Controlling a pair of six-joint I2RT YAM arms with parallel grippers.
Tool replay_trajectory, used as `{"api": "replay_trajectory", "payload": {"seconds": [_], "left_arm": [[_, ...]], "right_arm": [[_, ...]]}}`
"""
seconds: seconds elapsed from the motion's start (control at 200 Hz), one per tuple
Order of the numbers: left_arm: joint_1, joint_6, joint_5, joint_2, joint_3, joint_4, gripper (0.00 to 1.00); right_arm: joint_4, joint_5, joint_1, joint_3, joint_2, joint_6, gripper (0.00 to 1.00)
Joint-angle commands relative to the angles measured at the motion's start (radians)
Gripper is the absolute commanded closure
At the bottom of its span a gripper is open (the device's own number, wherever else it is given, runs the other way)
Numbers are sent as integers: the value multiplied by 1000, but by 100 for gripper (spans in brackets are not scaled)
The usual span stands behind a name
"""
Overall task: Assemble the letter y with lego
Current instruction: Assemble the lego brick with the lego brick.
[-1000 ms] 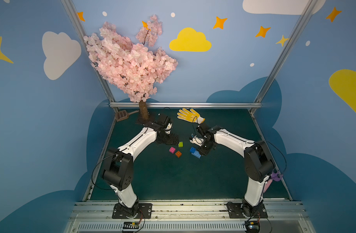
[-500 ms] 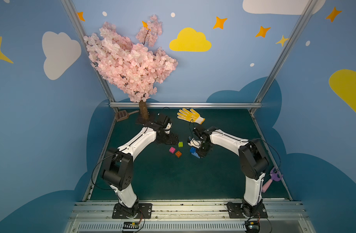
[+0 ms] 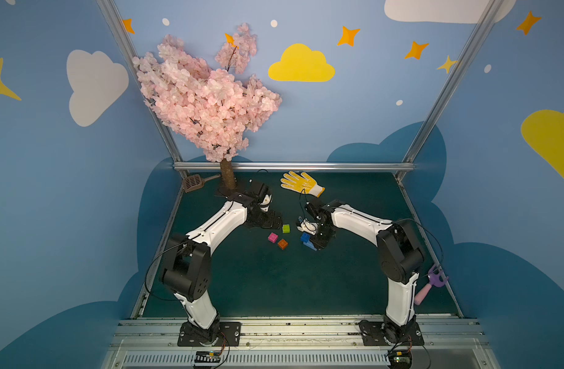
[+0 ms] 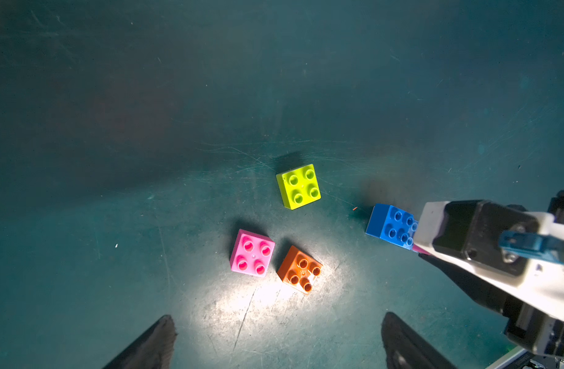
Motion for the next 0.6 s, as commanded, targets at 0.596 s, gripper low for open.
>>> {"api": "replay_trajectory", "payload": {"seconds": [0.596], "left_arm": [[4, -2, 11, 7, 19, -24, 0]], "right_arm": [[-60, 60, 7, 14, 47, 24, 87]]}}
